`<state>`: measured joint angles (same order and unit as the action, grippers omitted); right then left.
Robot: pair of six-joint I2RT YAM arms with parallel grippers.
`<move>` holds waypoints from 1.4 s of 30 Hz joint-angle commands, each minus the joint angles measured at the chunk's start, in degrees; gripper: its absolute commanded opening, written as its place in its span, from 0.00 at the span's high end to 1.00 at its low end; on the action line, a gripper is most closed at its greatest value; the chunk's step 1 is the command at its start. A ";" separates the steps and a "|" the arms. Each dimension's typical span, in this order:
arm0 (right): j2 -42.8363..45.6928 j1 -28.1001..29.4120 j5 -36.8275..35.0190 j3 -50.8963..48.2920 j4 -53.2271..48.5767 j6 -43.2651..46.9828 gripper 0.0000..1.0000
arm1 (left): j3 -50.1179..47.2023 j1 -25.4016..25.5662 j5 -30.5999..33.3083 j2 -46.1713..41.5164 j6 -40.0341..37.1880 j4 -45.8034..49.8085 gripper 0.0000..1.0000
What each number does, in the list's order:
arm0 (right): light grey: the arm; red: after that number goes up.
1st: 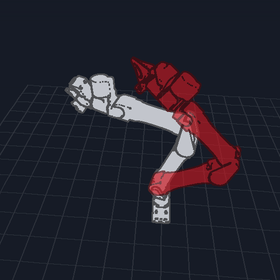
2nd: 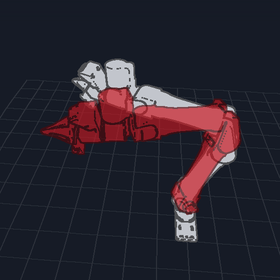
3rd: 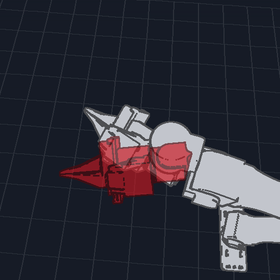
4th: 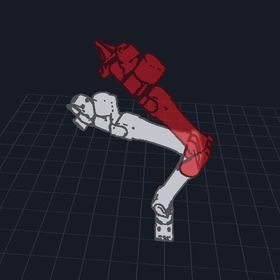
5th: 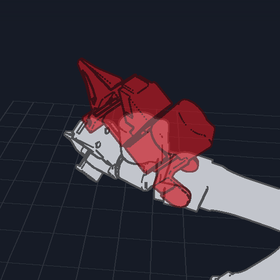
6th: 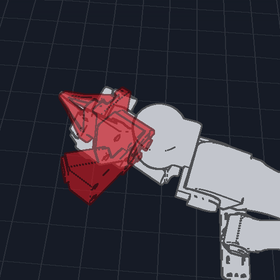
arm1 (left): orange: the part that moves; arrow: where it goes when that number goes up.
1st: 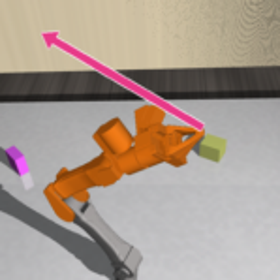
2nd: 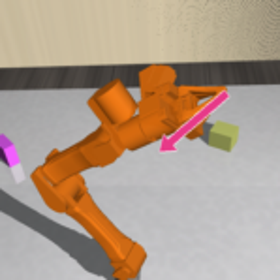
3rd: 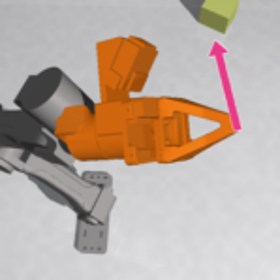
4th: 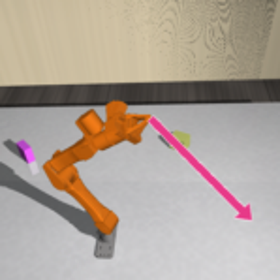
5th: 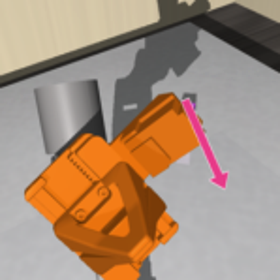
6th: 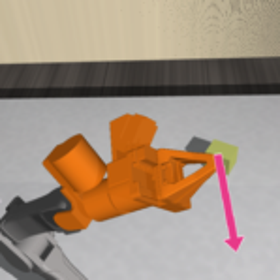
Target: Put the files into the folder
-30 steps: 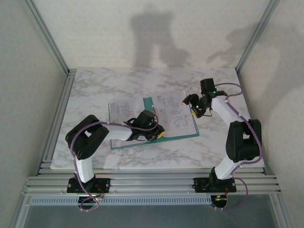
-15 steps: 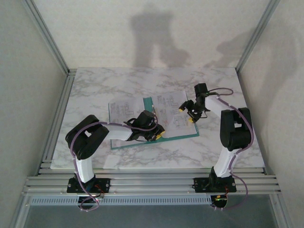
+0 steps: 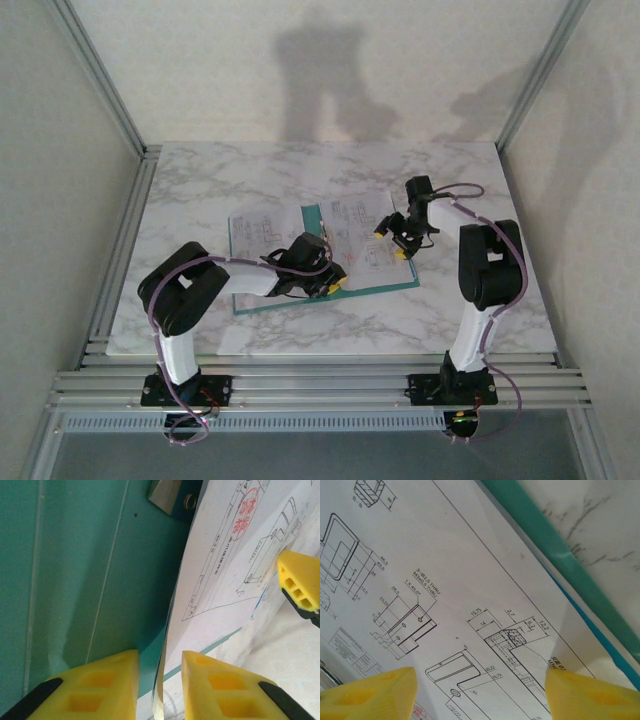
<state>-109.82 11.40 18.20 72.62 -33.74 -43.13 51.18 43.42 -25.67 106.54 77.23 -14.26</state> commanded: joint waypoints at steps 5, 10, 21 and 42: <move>-2.20 0.45 -0.25 2.60 -2.08 2.13 0.31 | 1.20 0.35 1.03 0.42 -1.56 2.22 0.74; -2.42 0.70 -0.26 3.40 -2.54 2.48 0.31 | 1.63 0.35 0.96 0.93 -1.73 2.44 0.76; 0.03 1.32 -1.03 3.10 -3.96 2.41 0.31 | 2.44 0.35 0.59 1.82 -2.00 2.67 0.91; -0.21 1.47 -2.46 1.38 -4.81 5.25 0.31 | 2.44 0.35 0.26 1.91 -2.44 3.15 0.89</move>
<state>-110.80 12.32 17.54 73.67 -36.71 -39.11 52.45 43.42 -25.69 107.68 75.64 -12.49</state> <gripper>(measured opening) 0.686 0.115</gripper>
